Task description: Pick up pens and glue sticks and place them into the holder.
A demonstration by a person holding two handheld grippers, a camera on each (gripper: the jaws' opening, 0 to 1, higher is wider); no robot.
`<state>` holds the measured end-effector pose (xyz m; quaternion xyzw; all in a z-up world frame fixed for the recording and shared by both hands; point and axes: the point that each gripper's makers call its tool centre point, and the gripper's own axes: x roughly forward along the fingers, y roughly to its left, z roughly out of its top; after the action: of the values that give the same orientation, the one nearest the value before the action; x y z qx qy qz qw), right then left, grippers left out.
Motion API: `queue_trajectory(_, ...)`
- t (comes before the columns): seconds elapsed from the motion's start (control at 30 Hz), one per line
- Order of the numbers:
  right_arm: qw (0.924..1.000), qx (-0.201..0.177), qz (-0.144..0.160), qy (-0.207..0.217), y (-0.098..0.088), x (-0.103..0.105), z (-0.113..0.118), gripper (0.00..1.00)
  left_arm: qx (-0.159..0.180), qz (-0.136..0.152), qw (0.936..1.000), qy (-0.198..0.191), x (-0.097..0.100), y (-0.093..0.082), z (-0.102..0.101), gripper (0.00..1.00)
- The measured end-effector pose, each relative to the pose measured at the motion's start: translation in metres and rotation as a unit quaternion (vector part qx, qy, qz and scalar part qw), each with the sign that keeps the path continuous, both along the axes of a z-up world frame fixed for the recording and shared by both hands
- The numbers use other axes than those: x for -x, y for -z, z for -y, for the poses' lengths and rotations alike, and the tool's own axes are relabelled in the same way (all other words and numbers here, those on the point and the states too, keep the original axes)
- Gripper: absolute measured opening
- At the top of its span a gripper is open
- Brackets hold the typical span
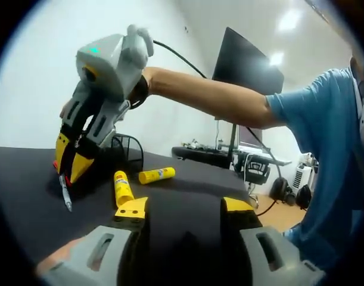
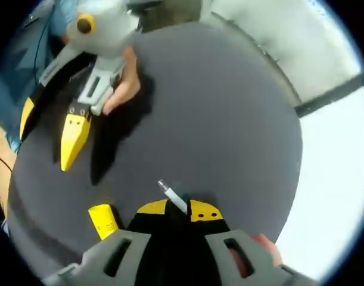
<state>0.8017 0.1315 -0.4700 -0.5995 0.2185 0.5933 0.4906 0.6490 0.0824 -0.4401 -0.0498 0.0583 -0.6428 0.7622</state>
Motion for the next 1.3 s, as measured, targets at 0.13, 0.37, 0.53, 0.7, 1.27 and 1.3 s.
queue_trajectory(0.13,0.9996,0.028,0.008,-0.003,0.013,-0.005,0.002,0.09,0.001,-0.001,1.0,0.0,0.0,0.0,0.0,0.44)
queue_trajectory(0.37,0.9989,0.041,0.015,-0.019,0.025,-0.01,-0.001,0.08,0.002,-0.001,1.0,0.0,-0.001,-0.001,0.0,0.44)
queue_trajectory(0.53,0.9976,0.058,0.013,-0.034,0.03,-0.008,0.0,0.08,0.002,-0.001,1.0,0.0,-0.001,-0.001,0.0,0.44)
queue_trajectory(0.7,0.9969,0.065,0.006,-0.045,0.032,-0.01,-0.003,0.08,0.002,-0.001,1.0,0.0,-0.001,-0.001,0.0,0.44)
queue_trajectory(1.27,0.9818,-0.154,-0.034,0.106,-0.037,-0.042,-0.033,0.04,0.004,-0.001,1.0,0.0,-0.001,-0.001,0.0,0.44)
queue_trajectory(1.3,0.979,-0.166,-0.031,0.114,-0.041,-0.045,-0.031,0.04,0.005,-0.001,1.0,0.0,-0.001,-0.001,0.0,0.44)
